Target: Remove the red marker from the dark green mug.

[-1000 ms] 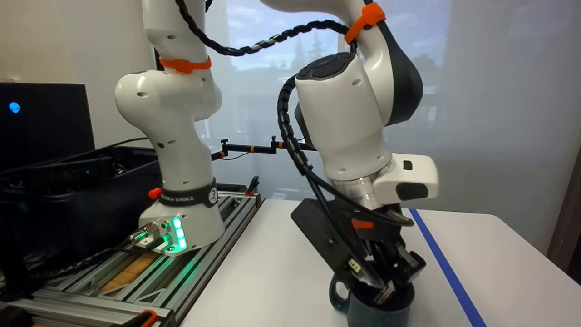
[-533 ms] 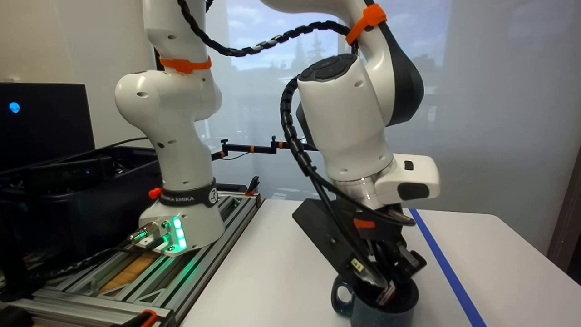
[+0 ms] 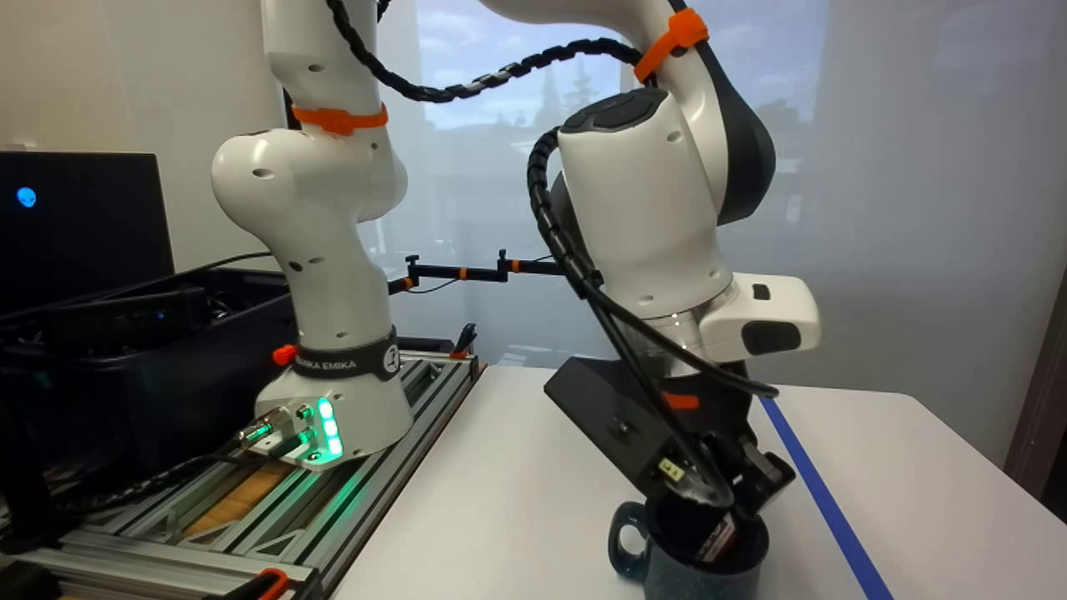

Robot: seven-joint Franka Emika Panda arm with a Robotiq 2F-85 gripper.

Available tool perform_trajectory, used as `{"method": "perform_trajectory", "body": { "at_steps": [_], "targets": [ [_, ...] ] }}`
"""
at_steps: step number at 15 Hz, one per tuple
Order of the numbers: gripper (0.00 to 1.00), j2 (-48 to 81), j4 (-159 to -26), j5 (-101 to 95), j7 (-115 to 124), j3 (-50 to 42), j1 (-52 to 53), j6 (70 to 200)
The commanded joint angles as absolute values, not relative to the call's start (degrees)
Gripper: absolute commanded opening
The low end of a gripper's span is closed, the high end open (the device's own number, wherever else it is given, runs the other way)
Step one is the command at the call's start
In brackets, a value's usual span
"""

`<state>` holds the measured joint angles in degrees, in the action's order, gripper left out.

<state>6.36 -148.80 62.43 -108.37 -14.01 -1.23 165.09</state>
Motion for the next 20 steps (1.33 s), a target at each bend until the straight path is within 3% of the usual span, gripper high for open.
{"method": "perform_trajectory", "body": {
  "at_steps": [1, 20],
  "targets": [
    [0.05, 3.8, -149.3, 57.4, -102.9, -14.3, 0.0, 167.3],
    [0.05, 0.8, -146.0, 27.4, -76.6, -11.6, 4.7, 169.5]
  ]
}}
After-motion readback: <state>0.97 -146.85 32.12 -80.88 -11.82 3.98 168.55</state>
